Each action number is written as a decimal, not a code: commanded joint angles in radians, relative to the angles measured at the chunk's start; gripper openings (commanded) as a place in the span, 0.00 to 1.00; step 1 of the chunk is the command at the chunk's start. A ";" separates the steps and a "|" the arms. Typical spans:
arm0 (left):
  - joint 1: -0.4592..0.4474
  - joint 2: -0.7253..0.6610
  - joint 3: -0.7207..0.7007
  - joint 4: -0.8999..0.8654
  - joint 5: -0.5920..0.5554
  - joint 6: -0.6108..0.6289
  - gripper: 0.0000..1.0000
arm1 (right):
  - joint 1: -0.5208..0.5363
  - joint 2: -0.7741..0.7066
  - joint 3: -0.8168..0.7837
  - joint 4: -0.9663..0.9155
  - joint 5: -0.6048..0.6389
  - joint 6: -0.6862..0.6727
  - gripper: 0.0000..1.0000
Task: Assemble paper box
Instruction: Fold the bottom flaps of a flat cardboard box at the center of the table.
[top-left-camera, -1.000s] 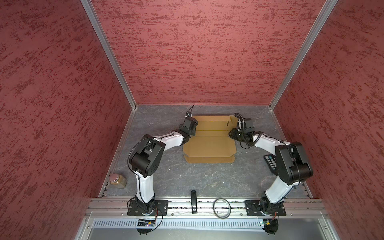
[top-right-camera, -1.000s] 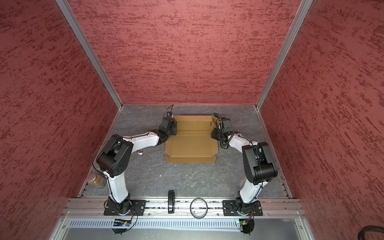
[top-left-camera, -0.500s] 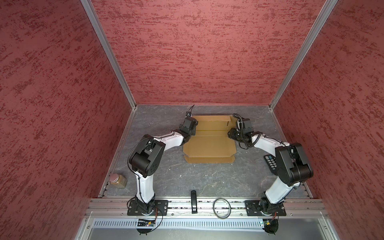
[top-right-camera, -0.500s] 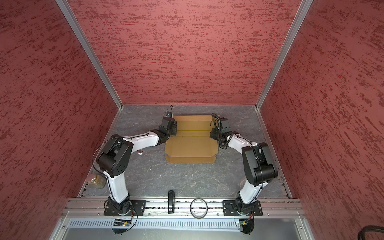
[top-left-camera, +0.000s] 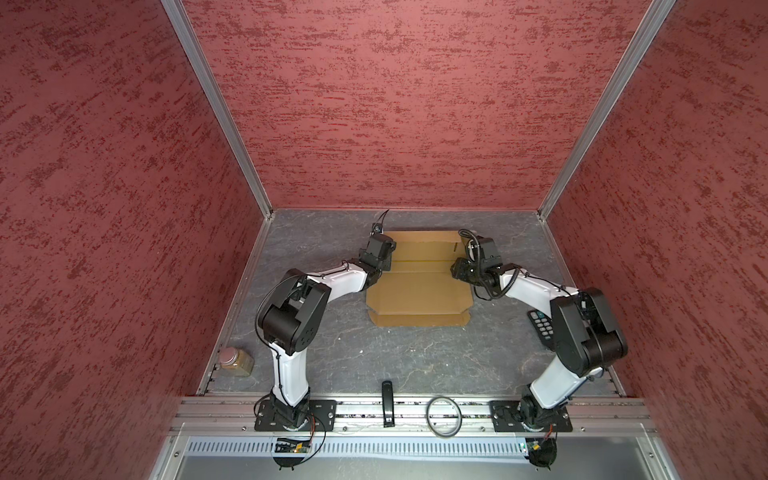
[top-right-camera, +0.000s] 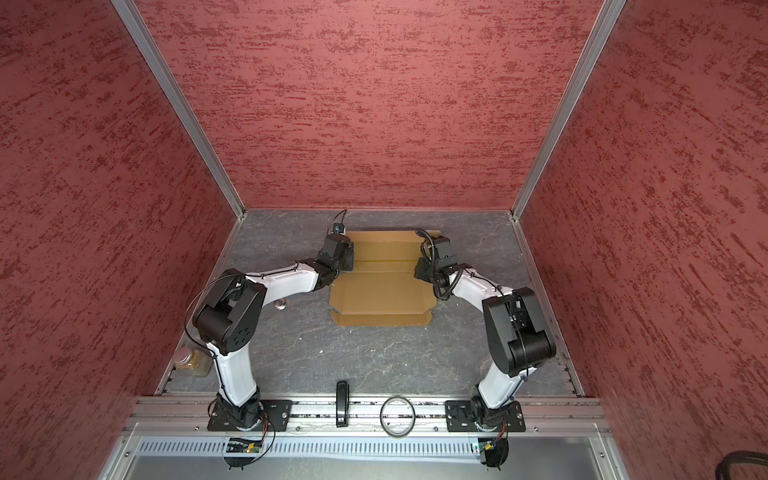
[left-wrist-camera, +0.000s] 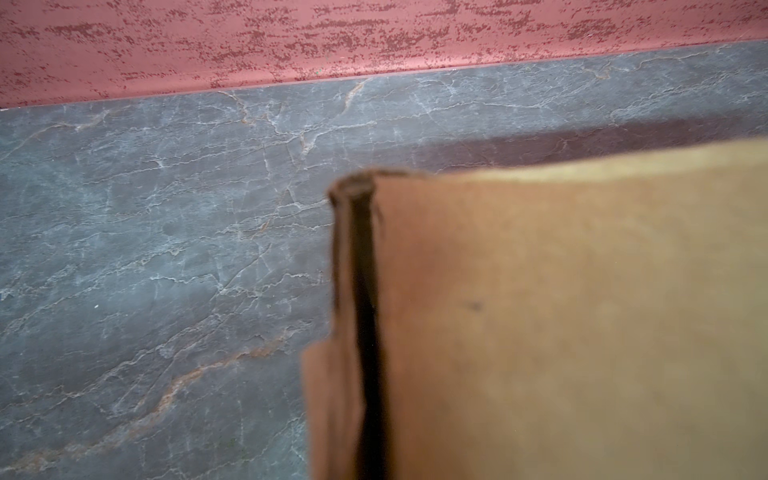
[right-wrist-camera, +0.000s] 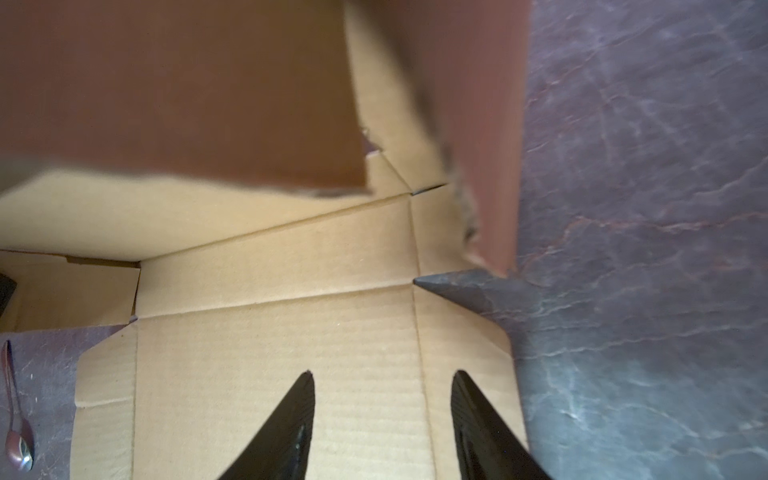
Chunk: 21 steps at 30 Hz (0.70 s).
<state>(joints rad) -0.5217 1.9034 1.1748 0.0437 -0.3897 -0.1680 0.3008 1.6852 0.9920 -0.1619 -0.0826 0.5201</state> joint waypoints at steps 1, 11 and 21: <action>-0.006 -0.009 -0.009 -0.012 0.017 -0.002 0.00 | 0.025 0.005 0.045 -0.024 0.021 0.005 0.55; -0.003 -0.009 -0.015 -0.008 0.020 -0.002 0.00 | 0.026 0.082 0.098 -0.020 0.030 -0.023 0.57; 0.003 -0.008 -0.014 -0.010 0.022 0.001 0.00 | -0.016 0.094 0.132 -0.051 0.065 -0.091 0.60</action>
<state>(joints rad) -0.5209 1.9034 1.1744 0.0452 -0.3855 -0.1680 0.3027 1.7802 1.0992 -0.1802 -0.0536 0.4644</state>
